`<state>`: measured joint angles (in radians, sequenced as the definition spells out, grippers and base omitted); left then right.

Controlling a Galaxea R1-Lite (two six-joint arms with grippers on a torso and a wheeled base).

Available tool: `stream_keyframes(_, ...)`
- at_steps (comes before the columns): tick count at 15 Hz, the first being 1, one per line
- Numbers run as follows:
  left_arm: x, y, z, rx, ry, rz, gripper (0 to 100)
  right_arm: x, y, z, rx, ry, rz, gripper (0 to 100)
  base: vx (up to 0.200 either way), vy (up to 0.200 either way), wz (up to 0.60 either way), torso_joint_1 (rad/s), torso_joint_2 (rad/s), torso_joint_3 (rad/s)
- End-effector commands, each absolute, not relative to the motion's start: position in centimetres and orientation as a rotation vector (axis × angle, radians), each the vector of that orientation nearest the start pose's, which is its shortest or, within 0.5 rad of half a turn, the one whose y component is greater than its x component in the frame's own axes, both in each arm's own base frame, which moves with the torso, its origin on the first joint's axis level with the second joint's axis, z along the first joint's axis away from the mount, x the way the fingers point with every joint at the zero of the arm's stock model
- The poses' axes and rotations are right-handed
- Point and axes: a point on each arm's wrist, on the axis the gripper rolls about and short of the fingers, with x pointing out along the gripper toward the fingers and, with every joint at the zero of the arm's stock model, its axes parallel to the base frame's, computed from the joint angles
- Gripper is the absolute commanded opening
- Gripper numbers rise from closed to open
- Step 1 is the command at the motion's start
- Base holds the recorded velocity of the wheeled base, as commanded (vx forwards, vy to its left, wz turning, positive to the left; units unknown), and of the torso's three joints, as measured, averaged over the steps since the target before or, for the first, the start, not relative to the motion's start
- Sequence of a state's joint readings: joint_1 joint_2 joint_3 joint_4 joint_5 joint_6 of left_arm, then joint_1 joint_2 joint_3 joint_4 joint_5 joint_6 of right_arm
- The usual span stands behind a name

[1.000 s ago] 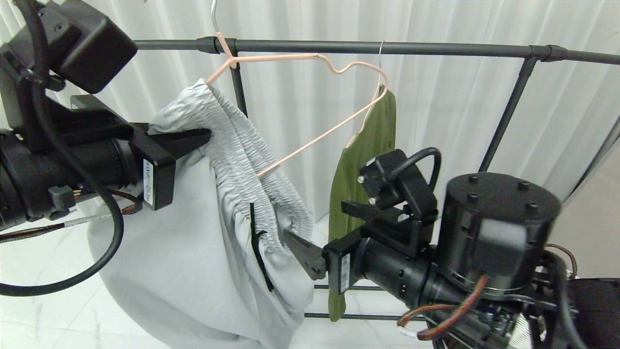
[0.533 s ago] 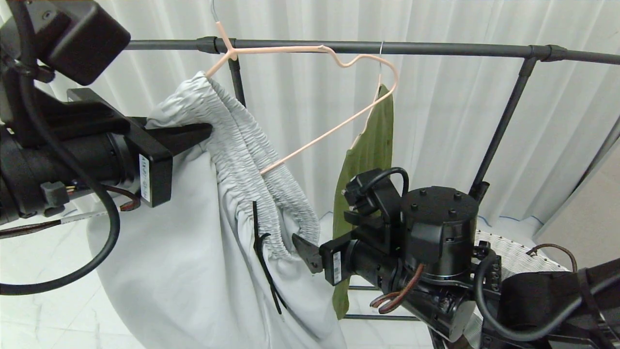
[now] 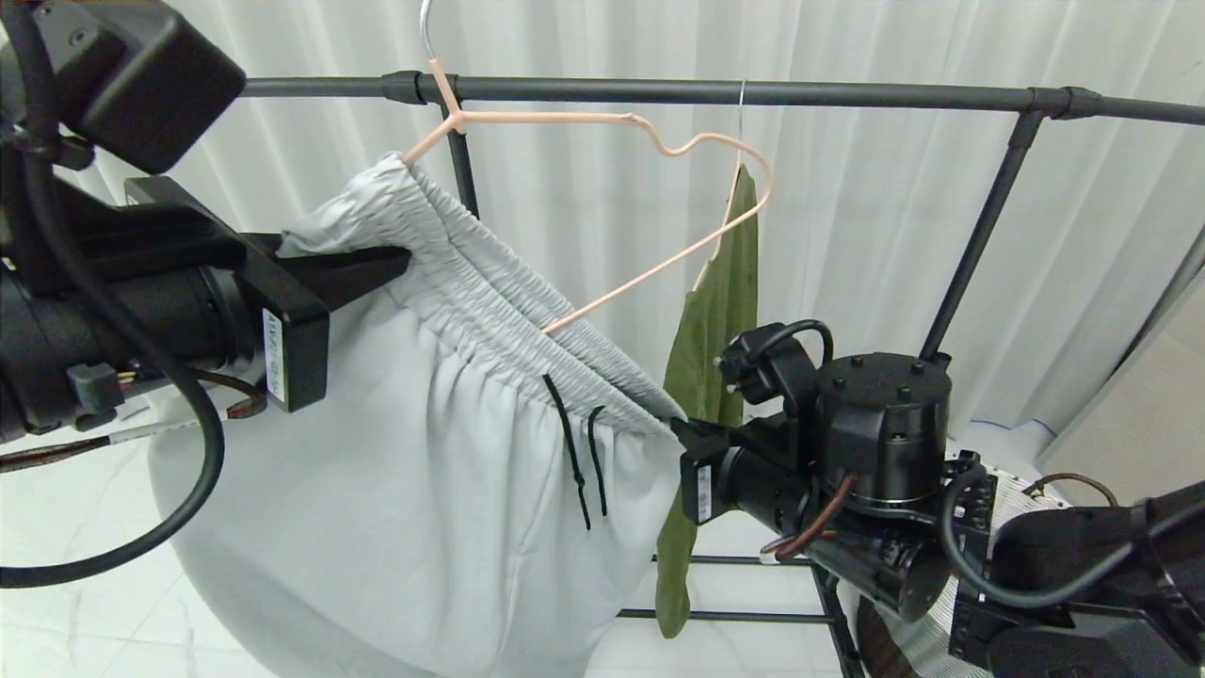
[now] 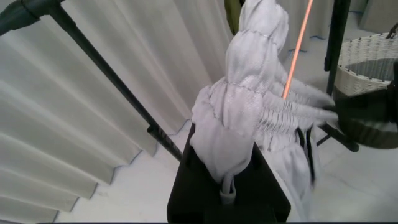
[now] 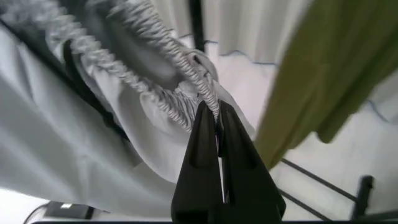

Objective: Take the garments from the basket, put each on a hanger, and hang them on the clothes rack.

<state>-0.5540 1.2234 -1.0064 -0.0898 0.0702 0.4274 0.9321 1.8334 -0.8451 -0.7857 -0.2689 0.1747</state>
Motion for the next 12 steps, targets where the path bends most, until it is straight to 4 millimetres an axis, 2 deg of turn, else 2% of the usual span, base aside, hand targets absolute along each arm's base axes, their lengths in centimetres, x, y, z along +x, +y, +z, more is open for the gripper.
stream_keyframes(1,15.8,-9.5,30.0,0.47,0.029,-0.496,0,21.8,24.9,17.6,0.065,0.195,0.584,0,0.0,0.0,0.0,0.0,0.0,0.0)
stream_keyframes(3,15.5,-9.2,29.0,0.505,0.05,-0.501,0,23.0,23.2,18.5,0.056,0.16,0.53,0,0.0,0.0,0.0,0.0,0.0,0.0)
stream_keyframes(4,15.5,-9.2,29.0,0.509,0.051,-0.502,0,23.1,23.0,18.6,0.056,0.158,0.525,0,0.0,0.0,0.0,0.0,0.0,0.0)
stream_keyframes(5,15.0,-8.9,27.7,0.556,0.073,-0.515,0,23.8,21.7,19.3,0.056,0.133,0.486,0,0.0,0.0,0.0,0.0,0.0,0.0)
stream_keyframes(7,14.3,-8.6,26.7,0.569,0.093,-0.541,0,24.2,20.6,20.0,0.059,0.112,0.456,0,0.0,0.0,0.0,0.0,0.0,0.0)
stream_keyframes(12,13.2,-7.9,23.8,0.679,0.14,-0.595,0,24.1,19.6,21.0,0.055,0.084,0.44,0,0.0,0.0,0.0,0.0,0.0,0.0)
